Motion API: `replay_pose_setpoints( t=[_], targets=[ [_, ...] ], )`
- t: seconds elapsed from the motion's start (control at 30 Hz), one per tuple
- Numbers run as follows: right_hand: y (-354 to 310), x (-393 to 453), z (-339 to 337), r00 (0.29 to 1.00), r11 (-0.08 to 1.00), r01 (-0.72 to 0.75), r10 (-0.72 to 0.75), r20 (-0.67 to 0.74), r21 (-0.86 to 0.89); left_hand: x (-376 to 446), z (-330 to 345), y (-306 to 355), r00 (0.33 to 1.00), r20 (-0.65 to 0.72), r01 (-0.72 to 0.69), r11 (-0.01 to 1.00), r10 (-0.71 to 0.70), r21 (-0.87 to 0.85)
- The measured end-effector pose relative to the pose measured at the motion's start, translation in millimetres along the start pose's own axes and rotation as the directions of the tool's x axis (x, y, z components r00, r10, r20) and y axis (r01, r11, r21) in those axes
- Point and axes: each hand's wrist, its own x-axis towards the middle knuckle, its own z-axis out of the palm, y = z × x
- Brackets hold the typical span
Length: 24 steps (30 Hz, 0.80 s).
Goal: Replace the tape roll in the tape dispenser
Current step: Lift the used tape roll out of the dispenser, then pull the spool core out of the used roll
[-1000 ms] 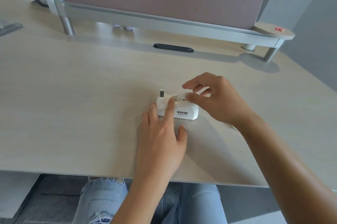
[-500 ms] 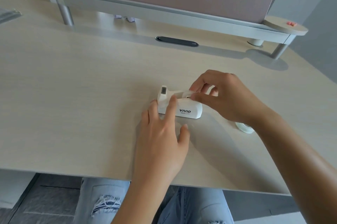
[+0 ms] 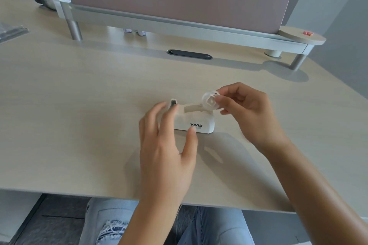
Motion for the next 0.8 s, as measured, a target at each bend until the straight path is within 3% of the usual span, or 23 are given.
replay_pose_setpoints(
  t=[0.1,0.23,0.33,0.43,0.67,0.8],
  targets=[
    [-4.8,-14.7,-6.0,0.995,0.986,-0.096,0.099,-0.010,0.138,3.2,-1.1,13.7,0.996,-0.091,-0.014,0.974,-0.006,-0.225],
    [-12.9,-34.8,-13.8,0.985,0.953,-0.166,0.173,-0.007,0.252,14.2,1.4,35.8,0.968,0.140,0.250,0.822,-0.207,-0.512],
    [-19.0,-46.5,-20.1,0.983,0.950,-0.168,0.181,-0.023,0.261,19.5,6.2,45.7,0.900,0.338,0.426,0.714,-0.274,-0.555],
    [-22.1,-55.2,-27.0,0.984,0.964,-0.153,0.169,-0.055,0.218,15.6,9.9,52.8,0.846,0.449,0.528,0.580,-0.289,-0.620],
    [-19.3,-71.3,-37.8,0.976,0.950,-0.197,0.212,-0.039,0.244,2.6,20.2,61.5,0.759,0.546,0.649,0.349,-0.353,-0.676],
    [-17.3,-76.9,-39.8,0.977,0.937,-0.195,0.213,-0.032,0.290,-2.0,21.0,61.6,0.756,0.563,0.653,0.326,-0.335,-0.683]
  ],
)
